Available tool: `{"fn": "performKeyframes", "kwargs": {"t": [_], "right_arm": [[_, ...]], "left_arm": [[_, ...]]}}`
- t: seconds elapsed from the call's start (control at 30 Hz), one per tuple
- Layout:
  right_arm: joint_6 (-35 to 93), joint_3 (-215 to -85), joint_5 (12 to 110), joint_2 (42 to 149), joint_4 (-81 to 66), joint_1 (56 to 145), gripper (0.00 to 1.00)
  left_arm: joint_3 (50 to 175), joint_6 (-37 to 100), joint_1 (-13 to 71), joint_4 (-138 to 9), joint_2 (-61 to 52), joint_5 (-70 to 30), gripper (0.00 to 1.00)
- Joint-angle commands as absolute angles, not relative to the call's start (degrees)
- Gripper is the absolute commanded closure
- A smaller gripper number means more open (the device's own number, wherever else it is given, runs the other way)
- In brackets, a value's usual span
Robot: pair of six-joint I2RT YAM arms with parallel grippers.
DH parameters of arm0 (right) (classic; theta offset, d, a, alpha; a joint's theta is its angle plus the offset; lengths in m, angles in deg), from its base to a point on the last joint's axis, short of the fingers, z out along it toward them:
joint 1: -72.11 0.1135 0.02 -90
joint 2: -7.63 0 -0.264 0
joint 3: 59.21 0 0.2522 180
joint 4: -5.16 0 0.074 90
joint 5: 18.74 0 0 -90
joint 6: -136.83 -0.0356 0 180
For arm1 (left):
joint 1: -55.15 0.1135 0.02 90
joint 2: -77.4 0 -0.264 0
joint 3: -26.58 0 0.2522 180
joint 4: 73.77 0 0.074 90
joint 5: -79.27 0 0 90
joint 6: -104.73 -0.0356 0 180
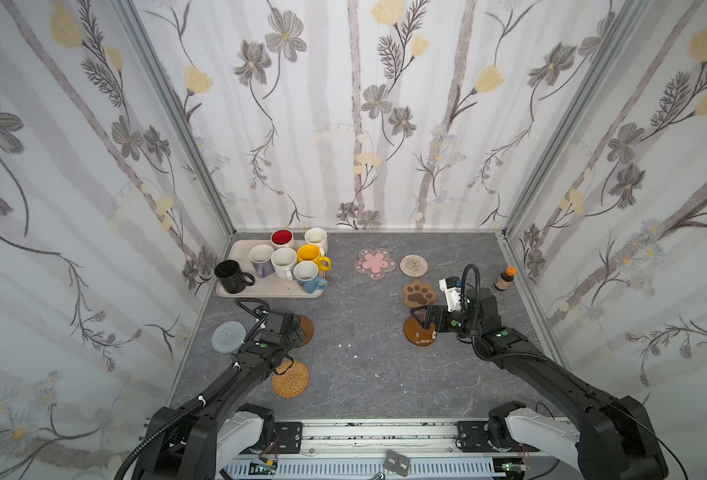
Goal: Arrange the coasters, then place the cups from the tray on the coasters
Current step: 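Lower the left gripper onto the smooth oval wooden coaster and close, then carry the oval wooden coaster with the left gripper toward the flower coaster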
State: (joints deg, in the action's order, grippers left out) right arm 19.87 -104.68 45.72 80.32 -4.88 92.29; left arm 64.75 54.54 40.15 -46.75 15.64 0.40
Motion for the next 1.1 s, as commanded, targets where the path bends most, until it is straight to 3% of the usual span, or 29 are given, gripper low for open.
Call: {"fn": "performKeyframes", "kwargs": {"t": [0.0,0.8,1.07], "right_arm": [[19.32,-104.62,44.72,80.83,-1.18,92.35,0.0],[19.87,-104.46,45.24,80.23,-1.99,92.1,0.0],[19.93,-104.58,45.68,80.43,-2.27,92.12,0.0]], "left_arm": [[64.98,55.23,40.14,-48.74,15.09,-0.05,0.08],[66.31,54.59,40.04,-54.06,7.64,-1.68,0.19],[66.82,53.57,39.59,-56.72,6.23,-3.64,0.27]]}}
